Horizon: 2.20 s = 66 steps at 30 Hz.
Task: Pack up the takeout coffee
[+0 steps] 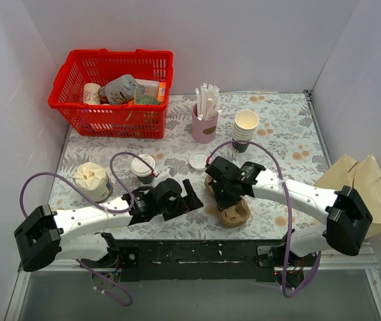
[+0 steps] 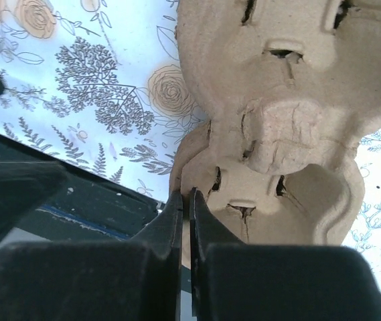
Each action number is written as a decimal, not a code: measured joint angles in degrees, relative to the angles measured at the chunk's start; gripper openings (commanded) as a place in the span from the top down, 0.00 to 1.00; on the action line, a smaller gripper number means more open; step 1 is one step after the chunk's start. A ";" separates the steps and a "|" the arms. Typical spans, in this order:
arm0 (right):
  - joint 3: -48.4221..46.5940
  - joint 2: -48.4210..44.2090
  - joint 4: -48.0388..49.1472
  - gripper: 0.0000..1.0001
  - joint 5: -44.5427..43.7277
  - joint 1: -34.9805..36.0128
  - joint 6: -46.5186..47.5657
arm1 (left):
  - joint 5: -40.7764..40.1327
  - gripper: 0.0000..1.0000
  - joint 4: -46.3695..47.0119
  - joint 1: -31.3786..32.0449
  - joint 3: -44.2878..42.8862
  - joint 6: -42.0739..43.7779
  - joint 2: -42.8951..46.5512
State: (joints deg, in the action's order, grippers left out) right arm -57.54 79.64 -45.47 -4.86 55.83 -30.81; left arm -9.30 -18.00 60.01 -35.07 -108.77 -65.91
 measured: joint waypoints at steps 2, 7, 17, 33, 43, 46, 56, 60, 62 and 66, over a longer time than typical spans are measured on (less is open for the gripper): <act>0.00 -0.94 0.04 0.99 0.57 -0.37 -0.61 | 1.79 0.02 2.97 0.00 0.00 1.42 -1.40; 0.00 -3.69 0.42 0.99 2.99 -2.12 -2.05 | 5.73 0.02 9.49 0.00 0.02 3.50 -4.83; 0.00 -4.04 0.61 0.99 5.31 -2.99 -2.89 | 12.85 0.02 19.67 0.00 0.52 3.28 -9.79; 0.00 -4.17 1.27 0.99 6.84 -4.96 -5.27 | 13.18 0.02 22.56 -0.04 4.48 1.42 -10.08; 0.00 -4.17 0.20 0.99 5.20 -5.35 -5.88 | 13.38 0.02 19.41 -0.04 0.96 2.08 -11.91; 0.00 -4.17 0.26 0.99 5.20 -5.35 -6.62 | 13.38 0.02 20.31 -0.04 1.62 2.05 -8.57; -0.11 -4.17 0.37 0.99 3.89 -5.31 -8.39 | 14.36 0.02 22.29 -0.04 2.01 2.23 -10.51; -0.17 -4.17 0.37 0.99 3.72 -5.31 -8.74 | 14.36 0.02 22.93 -0.04 2.54 2.19 -10.49; -0.17 -4.17 0.42 0.99 3.74 -5.29 -9.07 | 14.47 0.02 23.10 -0.04 2.82 2.03 -10.51; -0.20 -4.15 0.48 0.99 3.78 -5.31 -9.53 | 14.84 0.02 24.28 -0.04 2.84 1.79 -11.06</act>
State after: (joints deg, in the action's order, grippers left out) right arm -57.74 75.48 -44.99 -1.08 50.52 -40.34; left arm 5.54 6.28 59.96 -32.23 -106.98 -76.97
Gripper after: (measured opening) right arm 0.043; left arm 0.982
